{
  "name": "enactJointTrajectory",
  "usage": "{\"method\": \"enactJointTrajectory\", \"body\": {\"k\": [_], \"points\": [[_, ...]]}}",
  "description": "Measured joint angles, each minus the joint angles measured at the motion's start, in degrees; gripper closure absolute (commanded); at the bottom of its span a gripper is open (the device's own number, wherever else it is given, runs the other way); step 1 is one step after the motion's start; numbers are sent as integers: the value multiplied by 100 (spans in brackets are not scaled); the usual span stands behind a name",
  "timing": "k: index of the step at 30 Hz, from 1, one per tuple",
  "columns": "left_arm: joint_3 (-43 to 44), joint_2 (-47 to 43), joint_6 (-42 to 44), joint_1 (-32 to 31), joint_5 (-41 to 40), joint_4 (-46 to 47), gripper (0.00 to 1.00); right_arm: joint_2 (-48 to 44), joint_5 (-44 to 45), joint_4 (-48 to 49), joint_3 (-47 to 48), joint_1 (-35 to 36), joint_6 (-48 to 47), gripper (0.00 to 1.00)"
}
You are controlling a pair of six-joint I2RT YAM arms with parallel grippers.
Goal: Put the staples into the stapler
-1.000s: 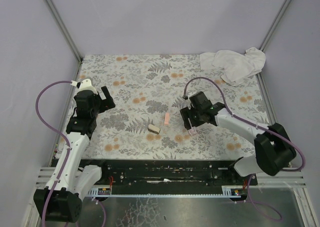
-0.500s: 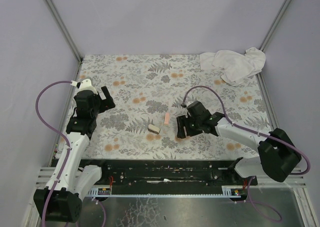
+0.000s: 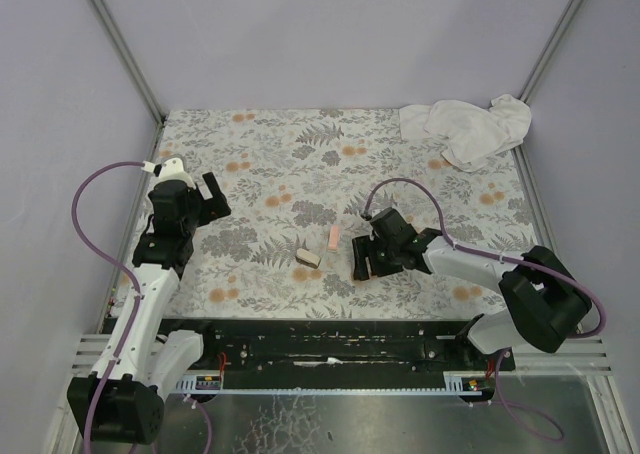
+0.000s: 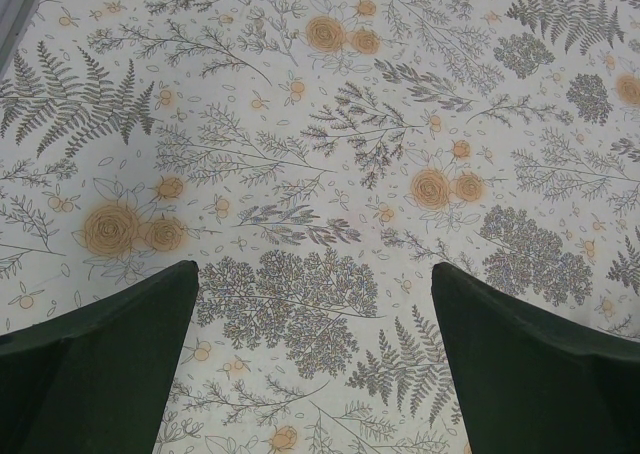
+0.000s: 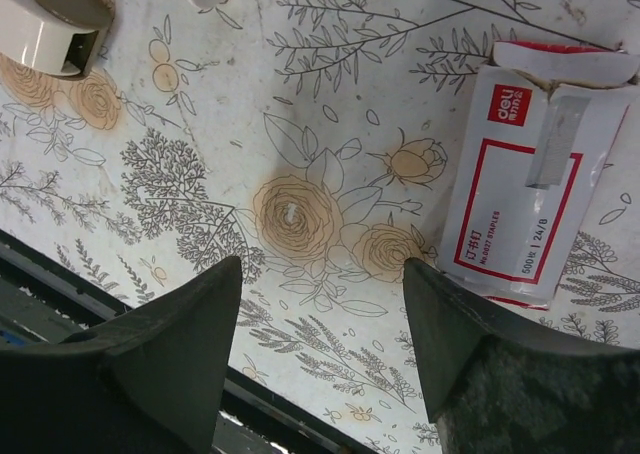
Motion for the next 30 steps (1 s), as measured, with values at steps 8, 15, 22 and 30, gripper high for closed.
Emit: {"method": "enactJointTrajectory", "body": {"k": [8, 15, 22, 30], "points": [[0, 22, 0, 0, -2, 0, 0, 44, 612, -76, -22, 7, 151, 27], [0, 22, 0, 0, 0, -2, 0, 7, 1569, -293, -22, 9, 116, 24], [0, 22, 0, 0, 2, -2, 0, 304, 2020, -275, 166, -2, -186, 16], [0, 24, 0, 0, 7, -2, 0, 758, 1930, 107, 501, -361, -555, 11]]}}
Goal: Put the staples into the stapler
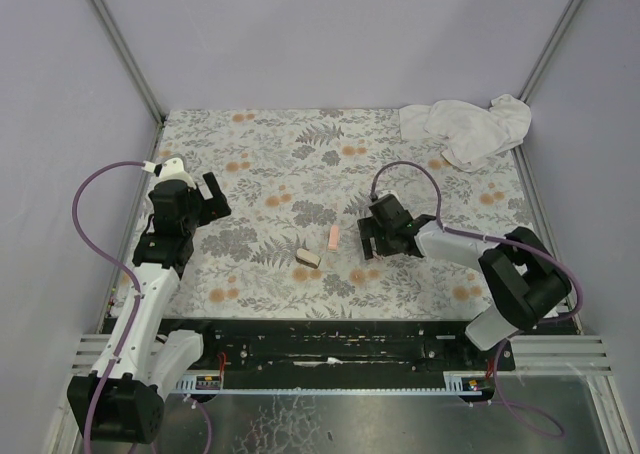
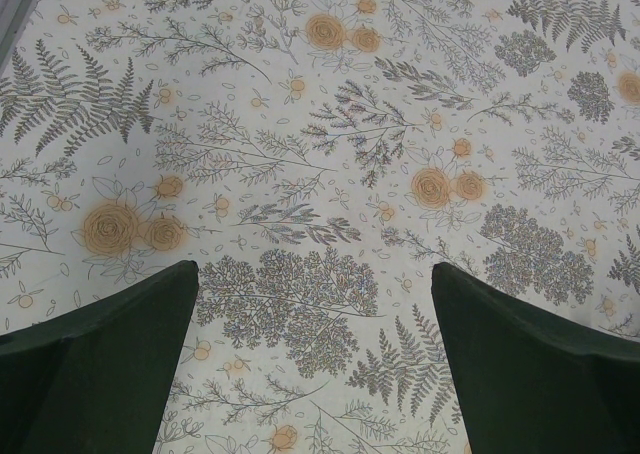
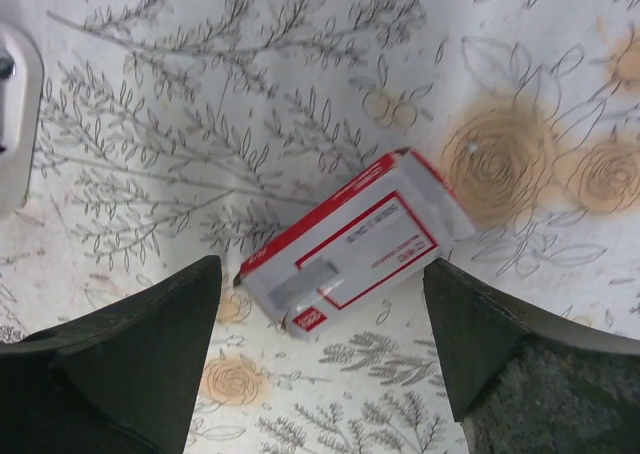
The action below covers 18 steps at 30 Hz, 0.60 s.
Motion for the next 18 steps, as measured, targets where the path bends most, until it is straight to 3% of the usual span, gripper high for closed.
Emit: {"method": "enactJointTrajectory", "body": {"k": [9, 14, 18], "points": [[0, 0, 2, 0, 122, 2, 0, 179, -407, 149, 376, -372, -393, 9], [0, 2, -153, -76, 520, 22, 3, -343, -455, -63, 442, -538, -503, 3], [-15, 127, -737, -949, 544, 269, 5, -1126, -442, -205, 446, -879, -487, 3]]}}
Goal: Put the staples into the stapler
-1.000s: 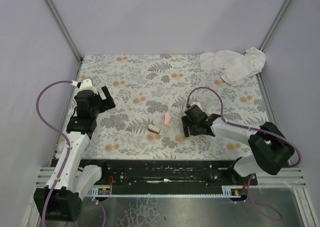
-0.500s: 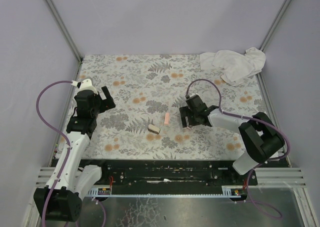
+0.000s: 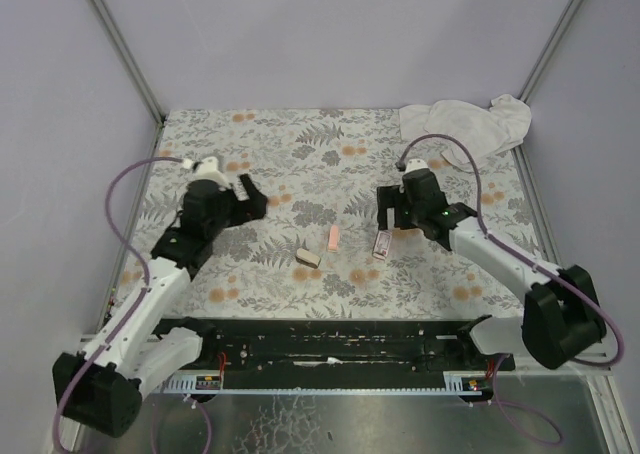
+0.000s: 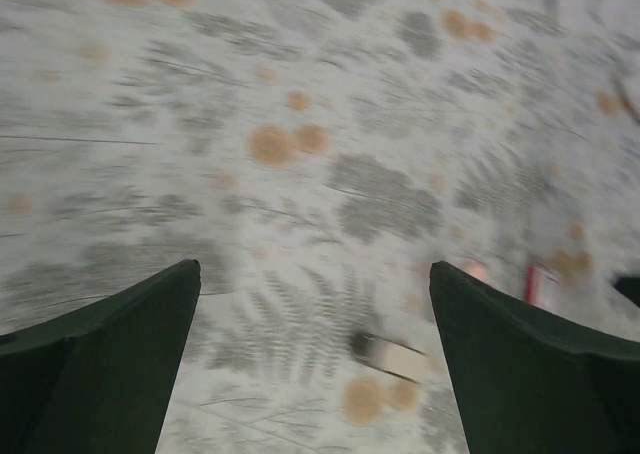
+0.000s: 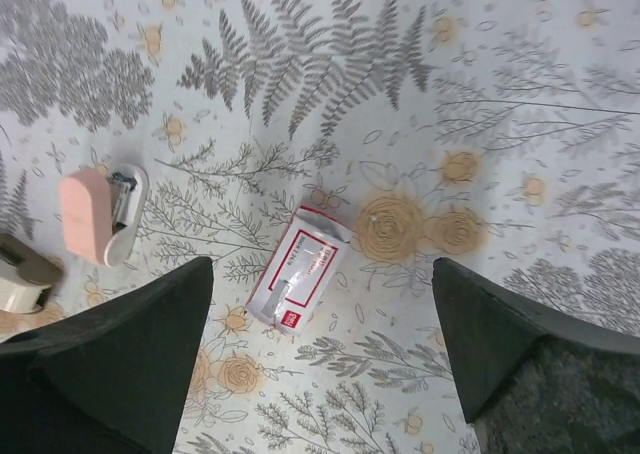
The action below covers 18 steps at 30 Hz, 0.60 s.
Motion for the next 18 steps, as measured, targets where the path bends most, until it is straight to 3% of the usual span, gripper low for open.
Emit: {"method": "enactJointTrajectory", "body": {"k": [4, 7, 12, 18], "points": [[28, 778, -732, -1790, -295, 645, 5, -562, 223, -129, -31, -210, 199, 2], [369, 1928, -1084, -2946, -455, 1058, 5, -859, 721, -236, -234, -278, 431, 0], [1436, 3720, -1335, -3893, -634, 1478, 6, -1204, 1392, -643, -643, -444, 804, 1], [2452, 5298, -1436, -4284, -592, 1720, 18, -1851, 1672, -844, -973, -490, 1137, 0]]}}
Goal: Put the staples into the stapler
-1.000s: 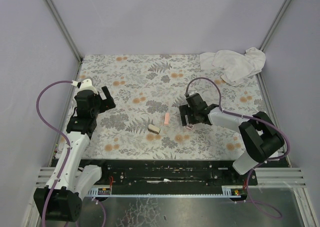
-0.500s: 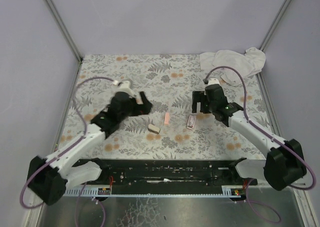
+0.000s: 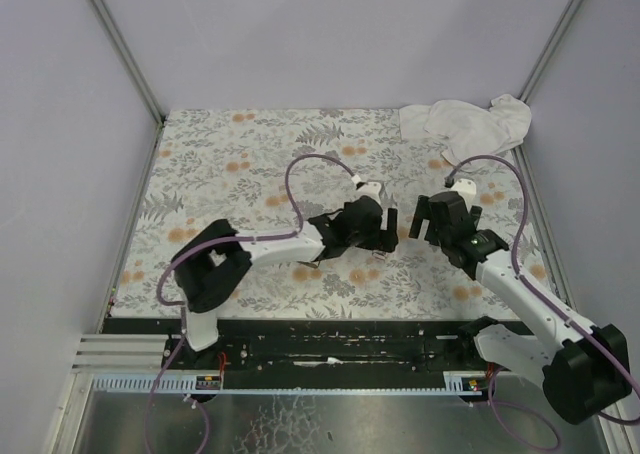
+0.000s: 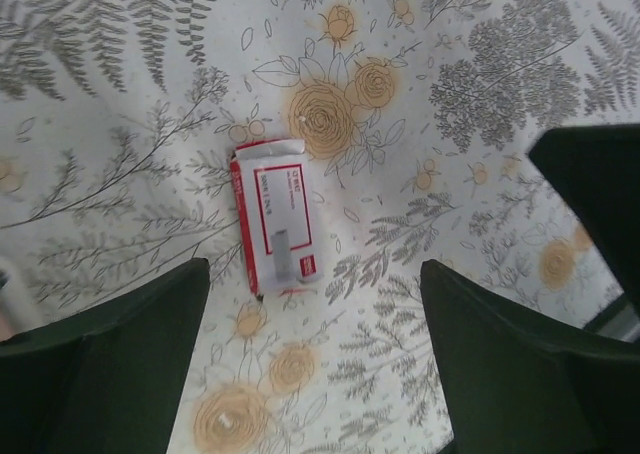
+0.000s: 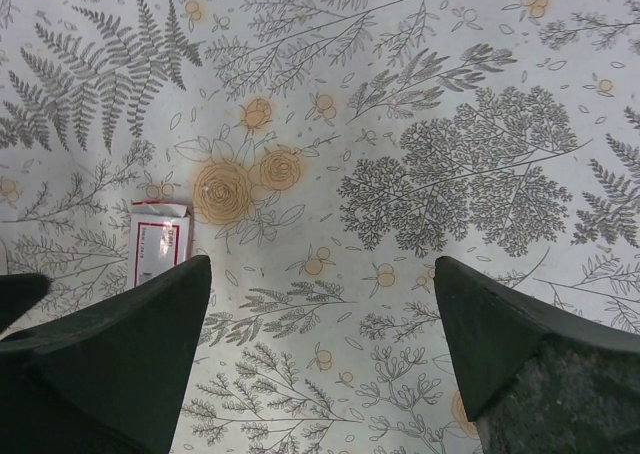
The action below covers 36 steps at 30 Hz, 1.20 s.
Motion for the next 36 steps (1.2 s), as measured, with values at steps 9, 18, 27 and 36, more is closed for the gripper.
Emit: {"method": "enactJointTrajectory", "body": {"k": [9, 18, 27, 36], "points": [[809, 1047, 92, -184, -131, -170, 26, -229, 387, -94, -125, 0, 136, 1], [1161, 1438, 409, -413, -610, -520, 32, -341, 417, -114, -247, 0, 210, 0], [1163, 1526, 623, -496, -973, -669, 45, -433, 413, -114, -356, 0, 267, 0], [837, 1403, 1054, -527, -1005, -378, 55, -470, -160, -24, -525, 0, 295, 3]]}}
